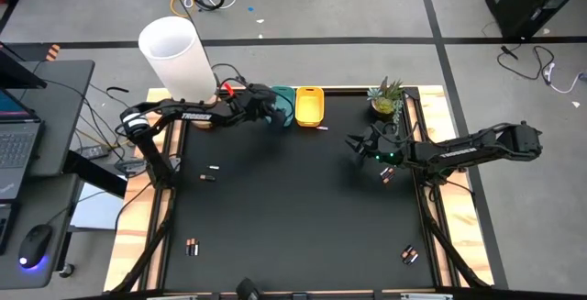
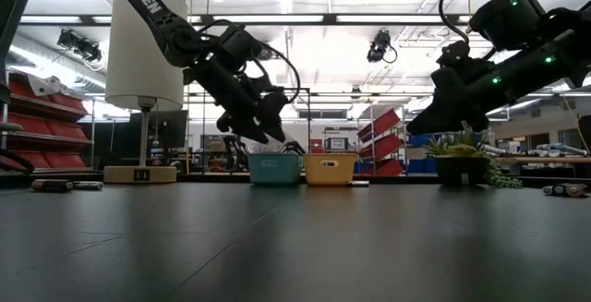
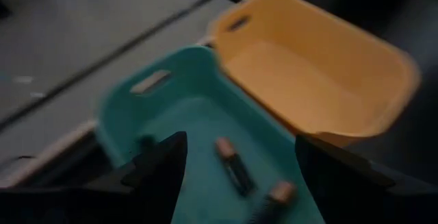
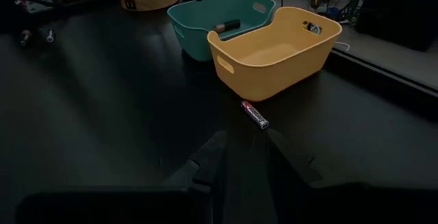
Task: Sort batteries
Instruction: Put the gold black battery into the blue bin
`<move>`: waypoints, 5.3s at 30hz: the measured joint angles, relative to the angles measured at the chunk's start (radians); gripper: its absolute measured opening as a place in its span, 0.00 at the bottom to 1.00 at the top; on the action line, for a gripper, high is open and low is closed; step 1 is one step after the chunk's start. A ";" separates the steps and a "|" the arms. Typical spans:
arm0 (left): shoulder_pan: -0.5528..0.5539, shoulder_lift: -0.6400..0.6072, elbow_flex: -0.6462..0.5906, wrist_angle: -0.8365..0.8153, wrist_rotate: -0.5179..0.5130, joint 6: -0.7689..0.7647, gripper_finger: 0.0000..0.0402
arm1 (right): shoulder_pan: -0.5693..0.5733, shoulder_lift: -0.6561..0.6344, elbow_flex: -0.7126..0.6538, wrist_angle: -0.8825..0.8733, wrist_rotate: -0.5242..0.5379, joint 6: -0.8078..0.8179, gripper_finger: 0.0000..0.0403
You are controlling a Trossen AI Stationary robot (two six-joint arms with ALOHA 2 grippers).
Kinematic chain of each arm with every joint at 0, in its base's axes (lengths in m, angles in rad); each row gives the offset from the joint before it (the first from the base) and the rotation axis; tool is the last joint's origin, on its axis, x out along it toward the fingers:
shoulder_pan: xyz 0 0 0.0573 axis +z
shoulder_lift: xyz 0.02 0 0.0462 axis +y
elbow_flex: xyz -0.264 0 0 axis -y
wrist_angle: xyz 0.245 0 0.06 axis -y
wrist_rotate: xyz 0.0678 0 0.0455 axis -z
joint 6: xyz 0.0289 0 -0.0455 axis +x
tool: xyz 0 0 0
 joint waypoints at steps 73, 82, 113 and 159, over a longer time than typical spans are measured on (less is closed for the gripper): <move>-0.553 -0.276 -0.167 -1.298 0.044 0.121 0.62 | -0.003 0.000 0.000 -0.008 0.000 -0.022 0.22; -0.553 -0.193 -0.167 -1.297 0.044 0.115 0.58 | -0.003 0.000 0.000 -0.008 0.000 -0.023 0.22; -0.553 -0.169 -0.205 -1.259 0.076 0.031 0.42 | -0.003 0.000 0.000 -0.022 0.000 -0.022 0.22; -0.360 -0.169 0.163 -1.049 -0.022 0.165 0.17 | -0.003 0.000 0.000 -0.019 0.000 -0.034 0.22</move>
